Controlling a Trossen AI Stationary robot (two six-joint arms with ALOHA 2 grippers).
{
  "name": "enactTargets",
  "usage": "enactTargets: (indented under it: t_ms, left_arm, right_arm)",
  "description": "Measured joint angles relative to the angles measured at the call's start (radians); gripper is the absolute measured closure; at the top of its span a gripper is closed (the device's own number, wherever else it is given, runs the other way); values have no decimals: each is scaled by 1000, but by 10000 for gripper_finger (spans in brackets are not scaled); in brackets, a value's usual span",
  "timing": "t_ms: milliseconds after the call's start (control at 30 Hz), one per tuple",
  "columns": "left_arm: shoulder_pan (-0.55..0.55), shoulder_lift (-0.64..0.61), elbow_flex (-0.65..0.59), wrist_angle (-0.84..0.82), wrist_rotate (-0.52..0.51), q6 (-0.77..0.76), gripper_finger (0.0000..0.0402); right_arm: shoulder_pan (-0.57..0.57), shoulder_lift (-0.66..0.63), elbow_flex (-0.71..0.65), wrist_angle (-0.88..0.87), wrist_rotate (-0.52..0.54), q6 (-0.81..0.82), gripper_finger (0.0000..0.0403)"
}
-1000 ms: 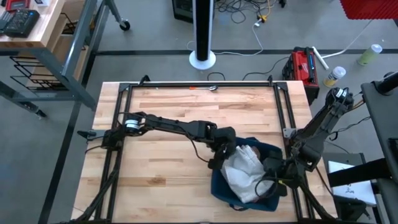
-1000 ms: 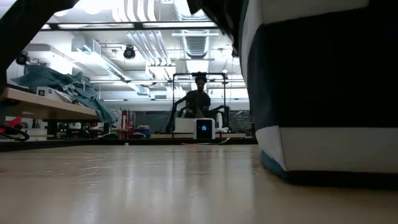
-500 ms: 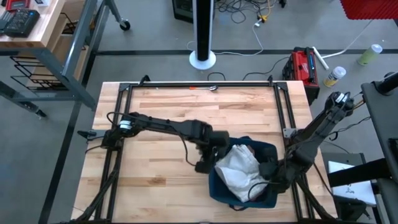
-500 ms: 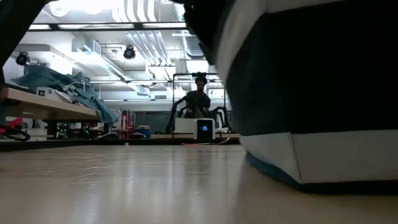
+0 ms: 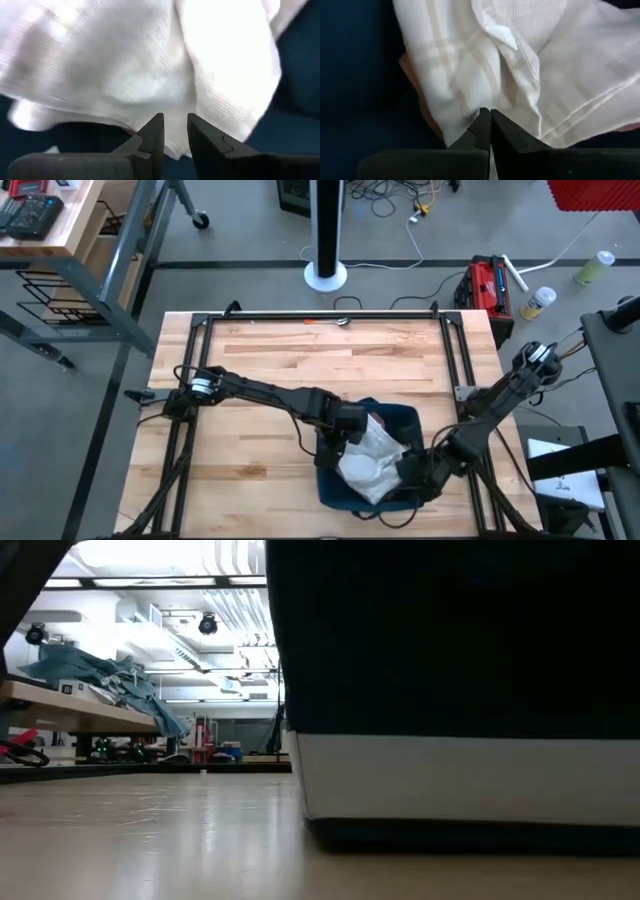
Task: Fold towel
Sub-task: Put the stacked folded towels into the laundry bin
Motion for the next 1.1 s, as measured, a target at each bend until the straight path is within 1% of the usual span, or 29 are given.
enactTargets:
  t_ms: [100,200,267,367,467,567,633,700,767,800,833,900,1000,1100]
  left_arm:
    - [-1,-1,9,12,-14,-5,326]
    - [-2,-1,8,24,-54,-3,326]
    - [-5,-4,23,-8,-54,-9,326]
    - [-26,-27,40,-84,-40,-2,326]
    - [-56,-56,37,-115,9,10,326]
    - [-69,-54,32,-147,131,12,326]
    - [-79,-53,15,-160,181,5,326]
    - [-85,-54,-8,-140,157,0,326]
    - [-92,-52,-30,-125,40,-26,326]
    - [-92,-45,-41,-104,9,-41,326]
    - [-91,-41,-55,-72,0,-41,326]
    - [-88,-36,-88,-21,18,-28,326]
    - [-88,-37,-139,114,18,-8,326]
    - [-91,-41,-163,186,-10,11,326]
  right_arm:
    - [-12,9,2,13,7,-24,403]
    - [-16,4,3,2,21,-41,403]
    - [-16,-14,10,-65,53,-20,403]
    - [-16,-39,22,-128,66,39,403]
    - [-16,-54,15,-154,60,68,403]
    - [-17,-54,5,-166,59,87,403]
    - [-18,-51,3,-167,59,99,403]
    - [-18,-48,1,-165,59,116,403]
    - [-18,-49,1,-162,61,120,403]
    - [-18,-49,1,-162,61,124,403]
    - [-19,-49,1,-162,61,127,403]
    - [-21,-49,1,-161,70,133,403]
    - [-21,-46,1,-161,78,141,403]
    - [-21,-46,-2,-160,78,146,403]
